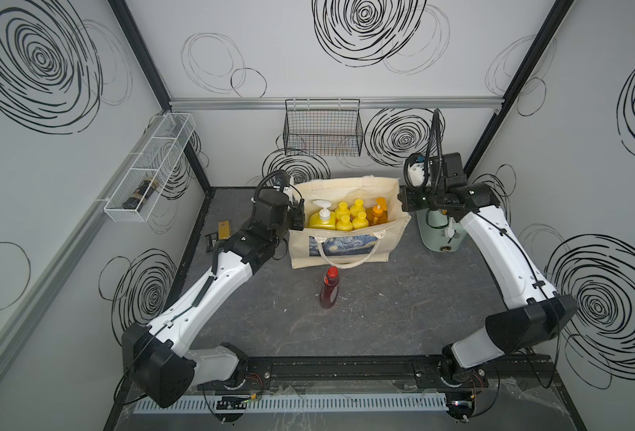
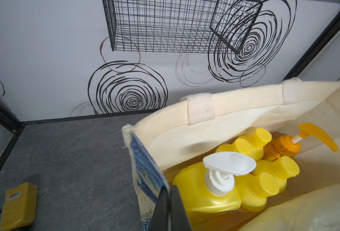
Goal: Pack dish soap into the shopping bag
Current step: Adjust the shopping bag at the center of the board.
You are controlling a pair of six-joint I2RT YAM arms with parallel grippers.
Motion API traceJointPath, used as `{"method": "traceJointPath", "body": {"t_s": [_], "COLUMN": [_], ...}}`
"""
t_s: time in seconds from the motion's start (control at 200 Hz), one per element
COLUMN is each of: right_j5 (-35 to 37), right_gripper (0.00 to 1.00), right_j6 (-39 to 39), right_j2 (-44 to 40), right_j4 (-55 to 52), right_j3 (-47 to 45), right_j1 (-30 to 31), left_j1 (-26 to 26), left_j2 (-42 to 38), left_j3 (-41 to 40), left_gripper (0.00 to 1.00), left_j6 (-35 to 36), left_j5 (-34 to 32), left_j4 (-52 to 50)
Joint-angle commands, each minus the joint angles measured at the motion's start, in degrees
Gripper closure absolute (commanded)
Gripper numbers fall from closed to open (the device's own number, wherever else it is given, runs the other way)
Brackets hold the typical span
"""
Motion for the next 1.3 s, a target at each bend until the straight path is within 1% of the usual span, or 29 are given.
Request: {"method": "traceJointPath", "body": {"t_s": [0.0, 0.235, 0.25, 0.26, 0.315, 0.375, 0.445, 0.535, 0.665, 0.781, 0.871, 0.936, 1.001, 1.101, 1.216, 1.251, 1.261, 1.291], "right_j5": [-1.2, -1.0, -1.0, -0.9, -0.4, 0.0, -0.1, -1.0, -1.9, -2.6, -2.7, -3.2, -4.2, -2.9, 0.2, 0.5, 0.7, 1.4], "right_gripper": [1.0, 1.0, 1.0, 1.0, 1.0, 0.92, 0.83, 0.76, 0.73, 0.7, 0.7, 0.69, 0.69, 0.69, 0.69, 0.69, 0.68, 0.67], "right_j6": [0.5, 0.4, 0.4, 0.4, 0.4, 0.3, 0.3, 0.4, 0.1, -0.2, 0.4, 1.2, 1.7, 2.0, 2.7, 2.8, 2.9, 3.1], "right_j2": [-6.7, -7.0, -6.9, -6.7, -6.5, -6.2, -6.3, -6.9, -8.5, -10.6, -12.5, -14.2, -15.9, -17.7, -19.4, -19.9, -20.0, -20.3], "right_j4": [7.2, 8.5, 8.5, 8.5, 8.4, 8.3, 8.2, 8.1, 7.3, 6.4, 6.2, 7.1, 9.3, 11.6, 14.8, 16.3, 16.7, 17.8], "right_j3": [1.5, 0.6, 0.6, 0.6, 0.2, -0.1, -0.1, -0.3, -0.4, -1.0, -1.9, -3.4, -6.0, -10.1, -15.5, -17.4, -17.9, -19.1], "right_j1": [0.0, -0.1, 0.0, 0.0, 0.0, -0.1, -0.2, -0.2, 1.0, 3.8, 7.5, 10.5, 12.9, 16.8, 21.7, 23.2, 23.6, 25.1], "left_j1": [-0.2, 0.0, 0.1, 0.0, 0.3, 0.4, 0.6, 0.9, 1.6, 2.9, 3.3, 3.2, 2.9, 3.2, 4.5, 4.7, 4.8, 4.8], "left_j2": [-3.9, -4.0, -4.0, -3.9, -3.5, -3.1, -3.4, -4.6, -7.5, -9.9, -10.6, -10.8, -12.6, -17.8, -23.7, -25.1, -25.6, -26.8], "left_j3": [2.3, 1.8, 1.8, 1.8, 1.8, 2.1, 2.3, 1.5, -1.8, -7.0, -10.0, -10.8, -12.6, -17.1, -22.1, -23.9, -24.4, -26.1], "left_gripper": [1.0, 1.0, 0.98, 0.93, 0.76, 0.6, 0.47, 0.44, 0.43, 0.43, 0.42, 0.42, 0.4, 0.3, 0.07, 0.01, 0.0, 0.04], "left_j6": [1.1, 1.3, 1.3, 1.3, 1.6, 1.8, 2.0, 1.4, -0.3, -2.9, -4.4, -4.9, -5.1, -5.5, -6.5, -6.6, -6.5, -6.4], "left_j5": [-2.5, -3.1, -3.2, -3.2, -3.4, -3.8, -4.7, -5.1, -4.4, -0.8, 3.0, 4.0, 3.5, 1.2, 0.2, 0.9, 1.0, 1.5], "left_j4": [13.0, 12.0, 11.7, 11.5, 10.2, 8.4, 6.6, 5.4, 4.6, 6.8, 8.0, 7.8, 8.7, 12.3, 14.9, 15.8, 16.2, 17.2]}}
